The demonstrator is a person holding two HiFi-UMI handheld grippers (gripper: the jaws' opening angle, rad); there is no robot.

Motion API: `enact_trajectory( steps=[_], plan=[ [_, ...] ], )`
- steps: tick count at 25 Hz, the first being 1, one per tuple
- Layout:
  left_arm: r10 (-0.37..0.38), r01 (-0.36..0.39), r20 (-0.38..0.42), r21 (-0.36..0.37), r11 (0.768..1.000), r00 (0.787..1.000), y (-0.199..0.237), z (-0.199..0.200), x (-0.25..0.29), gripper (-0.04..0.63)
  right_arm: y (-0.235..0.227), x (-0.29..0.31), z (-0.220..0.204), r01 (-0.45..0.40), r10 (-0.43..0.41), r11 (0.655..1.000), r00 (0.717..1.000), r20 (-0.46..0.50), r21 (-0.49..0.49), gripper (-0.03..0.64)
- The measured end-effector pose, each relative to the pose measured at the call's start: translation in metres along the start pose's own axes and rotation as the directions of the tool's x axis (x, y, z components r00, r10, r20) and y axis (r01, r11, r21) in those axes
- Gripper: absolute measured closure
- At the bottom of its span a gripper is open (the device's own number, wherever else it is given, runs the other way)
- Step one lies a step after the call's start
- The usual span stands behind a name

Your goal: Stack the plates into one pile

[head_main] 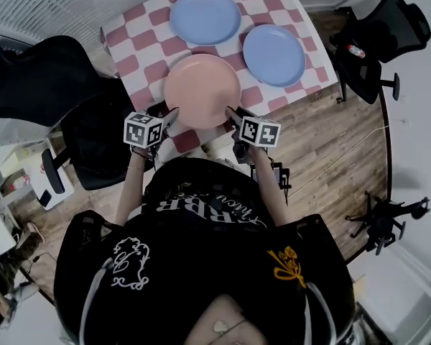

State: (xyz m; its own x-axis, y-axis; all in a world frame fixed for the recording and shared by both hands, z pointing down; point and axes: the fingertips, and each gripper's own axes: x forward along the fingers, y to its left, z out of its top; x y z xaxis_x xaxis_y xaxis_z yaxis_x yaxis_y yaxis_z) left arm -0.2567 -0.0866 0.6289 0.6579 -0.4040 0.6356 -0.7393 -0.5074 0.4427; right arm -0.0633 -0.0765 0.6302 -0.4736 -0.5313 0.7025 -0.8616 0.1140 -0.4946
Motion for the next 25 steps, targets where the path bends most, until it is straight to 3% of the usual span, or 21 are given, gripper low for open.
enact_trajectory(
  steps=[6, 14, 20, 25],
  plan=[
    [-0.003, 0.002, 0.041, 0.019, 1.000, 0.999, -0.008, 0.014, -0.009, 0.391, 0.008, -0.013, 0.013, 0.018, -0.017, 0.999, 1.000, 0.014, -0.046, 0.492],
    [-0.005, -0.001, 0.142, 0.043, 0.999, 0.990, -0.032, 0.061, -0.008, 0.393, 0.006, -0.041, 0.061, 0.010, -0.002, 0.996, 0.996, 0.091, -0.084, 0.492],
    [0.019, -0.031, 0.202, 0.056, 0.998, 0.979, -0.053, 0.099, 0.014, 0.393, -0.021, -0.052, 0.097, 0.003, 0.008, 0.995, 0.994, 0.108, -0.103, 0.492],
    [0.049, -0.056, 0.195, 0.030, 0.998, 0.980, -0.076, 0.117, 0.049, 0.393, -0.060, -0.061, 0.125, -0.021, 0.031, 0.993, 0.996, 0.088, -0.119, 0.492]
  ],
)
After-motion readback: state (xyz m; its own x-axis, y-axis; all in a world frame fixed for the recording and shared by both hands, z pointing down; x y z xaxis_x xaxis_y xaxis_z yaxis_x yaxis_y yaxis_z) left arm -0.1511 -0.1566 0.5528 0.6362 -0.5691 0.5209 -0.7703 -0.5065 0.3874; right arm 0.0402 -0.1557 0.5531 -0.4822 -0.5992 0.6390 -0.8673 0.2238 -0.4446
